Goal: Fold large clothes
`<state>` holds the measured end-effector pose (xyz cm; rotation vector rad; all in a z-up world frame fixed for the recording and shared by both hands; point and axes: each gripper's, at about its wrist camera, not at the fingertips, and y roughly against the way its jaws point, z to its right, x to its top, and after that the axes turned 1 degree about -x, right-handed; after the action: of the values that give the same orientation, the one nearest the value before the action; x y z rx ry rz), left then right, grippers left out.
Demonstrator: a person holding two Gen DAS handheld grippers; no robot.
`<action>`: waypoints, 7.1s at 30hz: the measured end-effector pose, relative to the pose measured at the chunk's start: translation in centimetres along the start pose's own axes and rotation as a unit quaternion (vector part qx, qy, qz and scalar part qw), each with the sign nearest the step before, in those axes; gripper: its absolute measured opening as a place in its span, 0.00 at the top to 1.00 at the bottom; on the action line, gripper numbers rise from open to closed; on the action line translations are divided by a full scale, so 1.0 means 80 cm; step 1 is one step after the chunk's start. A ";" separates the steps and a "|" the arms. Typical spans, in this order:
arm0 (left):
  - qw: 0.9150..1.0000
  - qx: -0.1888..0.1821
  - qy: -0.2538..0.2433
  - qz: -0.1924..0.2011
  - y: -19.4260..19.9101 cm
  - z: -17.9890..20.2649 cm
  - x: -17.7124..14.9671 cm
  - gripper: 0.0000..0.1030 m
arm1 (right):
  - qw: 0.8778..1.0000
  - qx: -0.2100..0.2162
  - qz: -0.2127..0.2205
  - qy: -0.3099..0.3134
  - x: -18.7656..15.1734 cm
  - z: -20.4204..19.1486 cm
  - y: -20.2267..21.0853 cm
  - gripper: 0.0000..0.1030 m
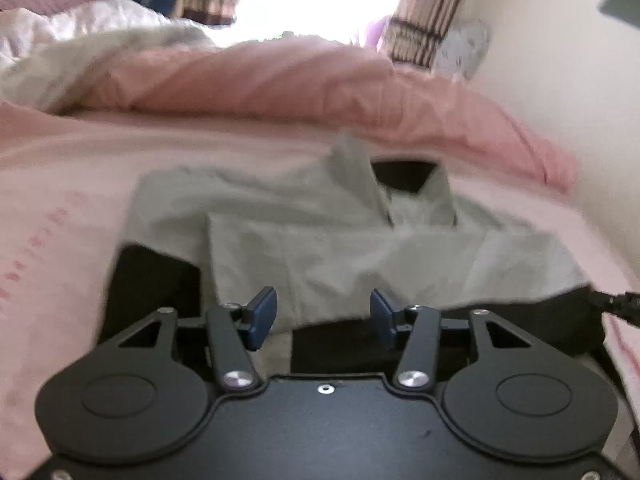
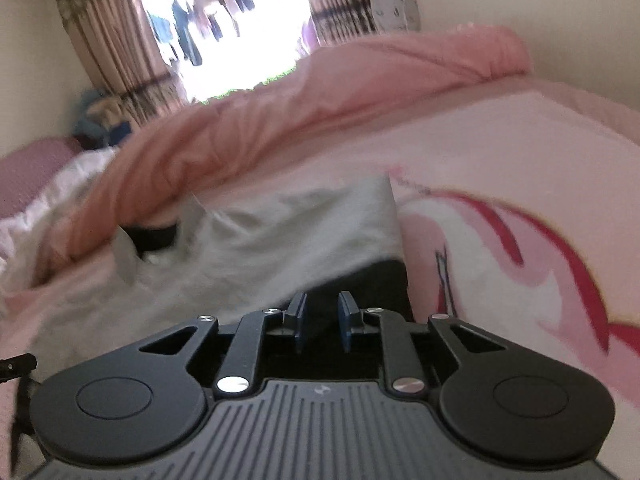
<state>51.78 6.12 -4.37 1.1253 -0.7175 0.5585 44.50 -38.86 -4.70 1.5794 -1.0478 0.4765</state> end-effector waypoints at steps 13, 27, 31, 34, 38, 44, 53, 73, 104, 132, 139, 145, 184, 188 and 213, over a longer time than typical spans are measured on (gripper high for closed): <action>1.000 0.006 -0.009 0.016 -0.020 -0.008 0.033 0.48 | 0.997 -0.008 0.039 0.070 0.029 -0.026 0.003 0.72; 0.999 0.032 -0.015 -0.015 -0.101 -0.032 0.042 0.45 | 0.996 -0.065 0.006 0.066 0.049 -0.008 -0.103 0.66; 0.999 0.036 -0.014 -0.020 -0.101 -0.030 0.048 0.45 | 0.995 -0.066 0.002 0.077 0.050 -0.011 -0.094 0.65; 0.999 0.044 -0.010 -0.018 -0.085 -0.024 0.051 0.46 | 0.997 -0.049 0.006 0.059 0.055 -0.010 -0.063 0.65; 0.999 0.038 -0.018 -0.010 -0.041 -0.013 0.040 0.36 | 0.996 -0.021 0.020 0.081 0.041 -0.018 -0.005 0.65; 0.999 0.023 -0.038 -0.011 -0.005 0.006 0.002 0.32 | 0.995 -0.005 0.014 0.102 0.010 -0.019 0.037 0.64; 0.999 0.026 -0.029 -0.038 -0.034 -0.005 -0.022 0.28 | 0.995 -0.011 -0.010 0.101 -0.021 0.003 0.010 0.65; 0.997 0.030 -0.065 -0.033 -0.035 0.015 -0.040 0.21 | 0.988 -0.041 0.020 0.147 -0.046 -0.002 0.025 0.60; 0.994 0.067 -0.053 -0.073 0.160 0.031 -0.208 0.12 | 0.985 0.043 -0.039 0.165 -0.201 -0.004 0.210 0.51; 0.992 0.045 0.103 -0.053 0.371 -0.106 -0.353 0.12 | 0.983 0.170 -0.047 -0.043 -0.242 0.191 0.339 0.39; 0.982 -0.063 0.170 -0.046 0.377 -0.116 -0.360 0.12 | 0.976 0.188 -0.070 -0.084 -0.257 0.224 0.332 0.39; 0.975 -0.110 0.182 -0.063 0.359 -0.109 -0.351 0.13 | 0.963 0.232 -0.095 -0.098 -0.259 0.225 0.326 0.37; 0.964 -0.191 0.184 -0.012 0.303 -0.092 -0.220 0.95 | 0.937 0.311 -0.062 -0.148 -0.153 0.156 0.264 0.90; 0.965 -0.193 0.176 -0.006 0.275 -0.094 -0.170 0.95 | 0.933 0.315 -0.055 -0.164 -0.108 0.144 0.234 0.91; 0.994 -0.044 0.097 0.015 -0.006 -0.176 0.071 0.19 | 0.965 0.212 -0.026 -0.152 0.083 0.099 -0.058 0.34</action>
<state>59.09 19.47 -3.95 0.9660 -0.5858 0.6451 50.00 -48.77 -4.53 2.1071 -1.1833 0.4503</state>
